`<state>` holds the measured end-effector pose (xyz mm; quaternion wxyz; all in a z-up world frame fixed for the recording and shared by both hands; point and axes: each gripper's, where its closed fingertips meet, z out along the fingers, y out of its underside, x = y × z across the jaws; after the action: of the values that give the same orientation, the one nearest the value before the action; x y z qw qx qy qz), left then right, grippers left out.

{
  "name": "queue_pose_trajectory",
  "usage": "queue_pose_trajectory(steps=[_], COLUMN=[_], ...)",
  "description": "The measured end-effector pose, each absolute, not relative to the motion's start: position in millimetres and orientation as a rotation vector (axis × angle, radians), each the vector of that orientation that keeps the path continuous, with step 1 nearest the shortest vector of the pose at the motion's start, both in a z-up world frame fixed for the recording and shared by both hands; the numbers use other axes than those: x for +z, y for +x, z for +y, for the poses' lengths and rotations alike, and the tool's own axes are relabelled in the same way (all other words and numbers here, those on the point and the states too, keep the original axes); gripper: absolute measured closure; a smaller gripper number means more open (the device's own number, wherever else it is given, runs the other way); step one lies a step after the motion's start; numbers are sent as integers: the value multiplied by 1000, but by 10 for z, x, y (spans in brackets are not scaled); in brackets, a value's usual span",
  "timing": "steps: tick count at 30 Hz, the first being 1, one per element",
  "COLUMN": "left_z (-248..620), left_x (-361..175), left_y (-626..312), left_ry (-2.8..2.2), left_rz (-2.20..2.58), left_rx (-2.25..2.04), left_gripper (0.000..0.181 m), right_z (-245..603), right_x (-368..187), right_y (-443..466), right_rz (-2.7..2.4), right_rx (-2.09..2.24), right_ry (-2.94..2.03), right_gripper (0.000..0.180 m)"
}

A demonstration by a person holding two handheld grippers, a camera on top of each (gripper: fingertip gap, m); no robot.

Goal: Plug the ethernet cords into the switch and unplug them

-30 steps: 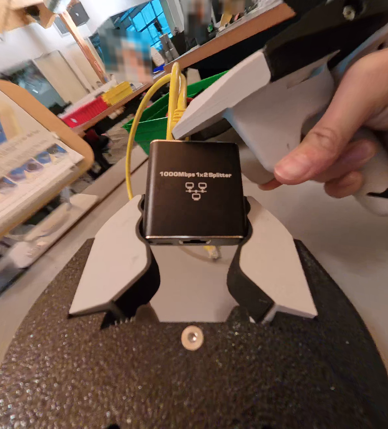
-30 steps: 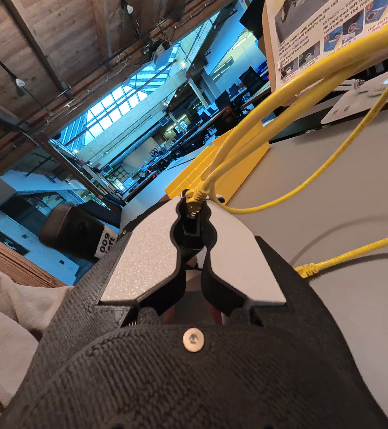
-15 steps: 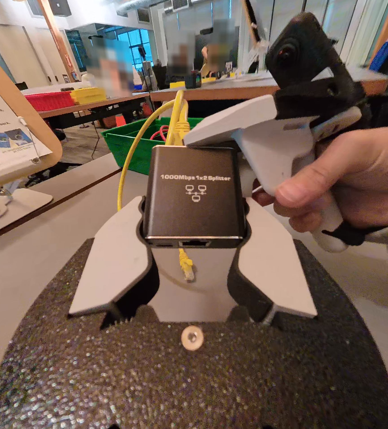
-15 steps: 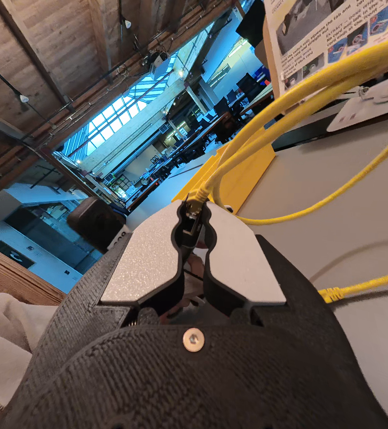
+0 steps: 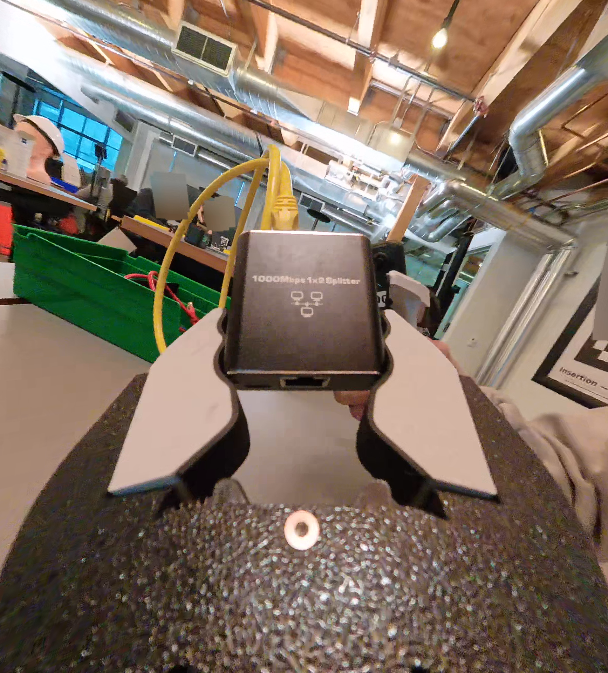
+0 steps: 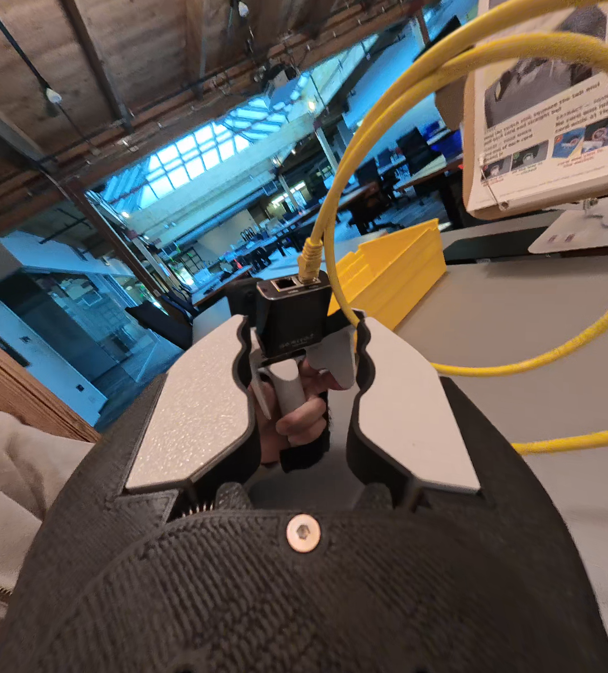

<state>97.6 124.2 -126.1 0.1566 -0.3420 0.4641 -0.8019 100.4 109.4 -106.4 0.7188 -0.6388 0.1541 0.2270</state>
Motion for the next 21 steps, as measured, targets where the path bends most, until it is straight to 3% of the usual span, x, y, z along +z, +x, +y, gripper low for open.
queue_pose_trajectory(steps=[2, 21], left_z=[1227, 999], left_x=[-1245, -1141], left_y=[950, 779], left_ry=[-951, -832], left_rz=[1338, 1462], left_rx=[-2317, -2470], left_gripper=[107, 107], right_z=[1056, 1022], right_x=[-988, -914], right_y=[1025, 1042], right_rz=[332, 229], right_rx=[527, 268], right_ry=[-1339, -1435], right_gripper=[130, 129])
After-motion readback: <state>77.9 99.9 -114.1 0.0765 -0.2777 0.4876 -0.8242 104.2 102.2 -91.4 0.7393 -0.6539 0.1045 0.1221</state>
